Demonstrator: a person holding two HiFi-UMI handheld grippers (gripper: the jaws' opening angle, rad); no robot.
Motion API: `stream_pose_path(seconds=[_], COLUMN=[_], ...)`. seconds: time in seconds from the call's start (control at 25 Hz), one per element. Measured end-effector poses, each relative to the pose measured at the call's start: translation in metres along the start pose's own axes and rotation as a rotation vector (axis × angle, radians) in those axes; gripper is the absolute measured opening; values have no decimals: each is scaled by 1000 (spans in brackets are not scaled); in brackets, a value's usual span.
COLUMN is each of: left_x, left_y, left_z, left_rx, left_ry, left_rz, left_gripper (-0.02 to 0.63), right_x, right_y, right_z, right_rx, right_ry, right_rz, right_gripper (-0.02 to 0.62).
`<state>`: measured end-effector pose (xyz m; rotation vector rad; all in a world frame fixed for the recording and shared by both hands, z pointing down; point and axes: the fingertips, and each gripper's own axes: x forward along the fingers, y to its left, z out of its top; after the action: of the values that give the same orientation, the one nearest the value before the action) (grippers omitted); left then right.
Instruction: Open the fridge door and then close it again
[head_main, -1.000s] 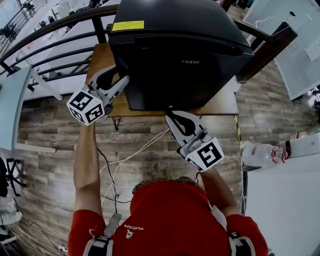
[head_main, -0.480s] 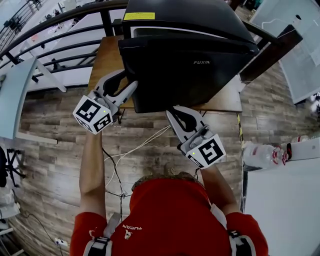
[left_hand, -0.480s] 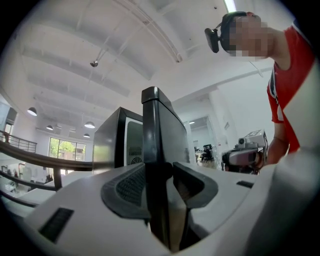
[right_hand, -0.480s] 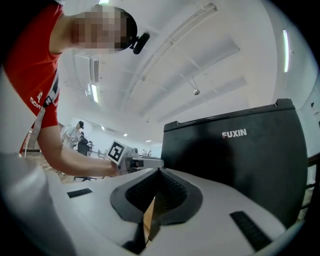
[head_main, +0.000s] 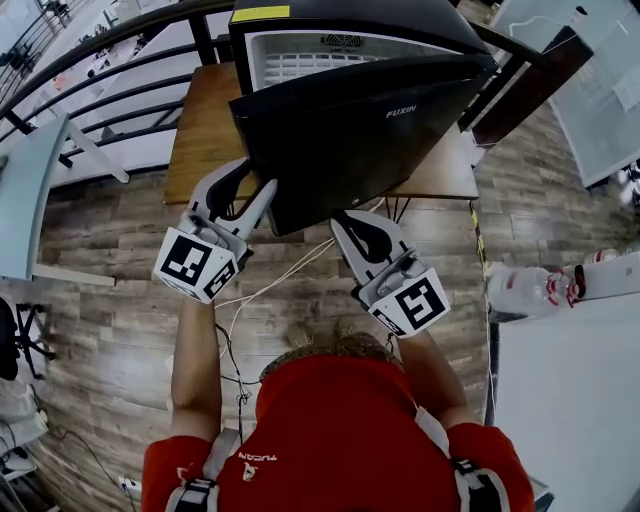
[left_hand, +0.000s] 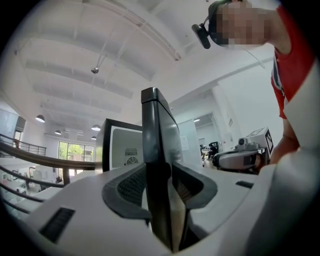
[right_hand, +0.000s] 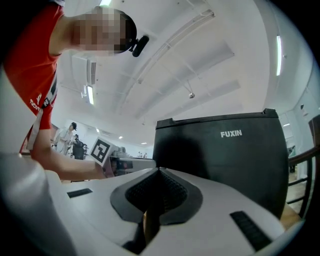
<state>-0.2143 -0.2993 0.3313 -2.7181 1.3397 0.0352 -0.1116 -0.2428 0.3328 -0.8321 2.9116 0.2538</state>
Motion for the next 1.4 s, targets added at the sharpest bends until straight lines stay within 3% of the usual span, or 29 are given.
stream_pose_path(seconds=[0.76,1.4], left_x=[-27,-14], left_y=[-154,-288], left_z=[12,28], left_rx=[-11,-1], left_ry=[-24,-17], left_rz=[71,19], left_gripper=[134,107], right_x=[-119,-255], right_y=[24,60], right_z=[25,51], right_rx=[4,25], right_ry=[-52,-67], right_rz=[8,-59], right_gripper=[25,25])
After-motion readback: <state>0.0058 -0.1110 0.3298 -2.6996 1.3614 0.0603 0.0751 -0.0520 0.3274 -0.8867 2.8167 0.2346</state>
